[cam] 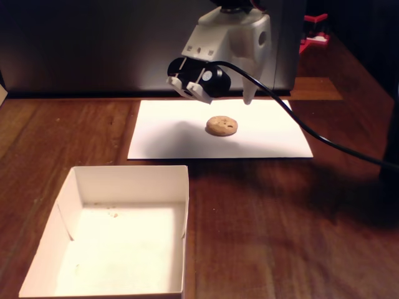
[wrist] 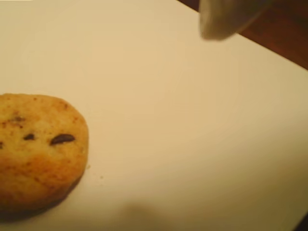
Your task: Grasp a mini cookies block and put it in the white box.
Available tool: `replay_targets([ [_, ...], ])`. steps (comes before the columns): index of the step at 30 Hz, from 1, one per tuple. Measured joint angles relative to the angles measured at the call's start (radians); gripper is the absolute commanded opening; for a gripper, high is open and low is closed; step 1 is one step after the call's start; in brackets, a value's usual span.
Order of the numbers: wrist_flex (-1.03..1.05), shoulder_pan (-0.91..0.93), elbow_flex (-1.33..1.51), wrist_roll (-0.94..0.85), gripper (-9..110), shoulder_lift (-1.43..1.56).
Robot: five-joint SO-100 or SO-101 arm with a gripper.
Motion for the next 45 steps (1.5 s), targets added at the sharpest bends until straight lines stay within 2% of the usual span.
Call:
replay_targets([
  [30, -0.066, 0.029, 0.0, 0.018, 52, -0.146],
  [37, -0.095, 0.002, 0.0, -0.063, 52, -0.147],
  [45, -0.091, 0.003, 0.0, -0.077, 52, -0.164],
])
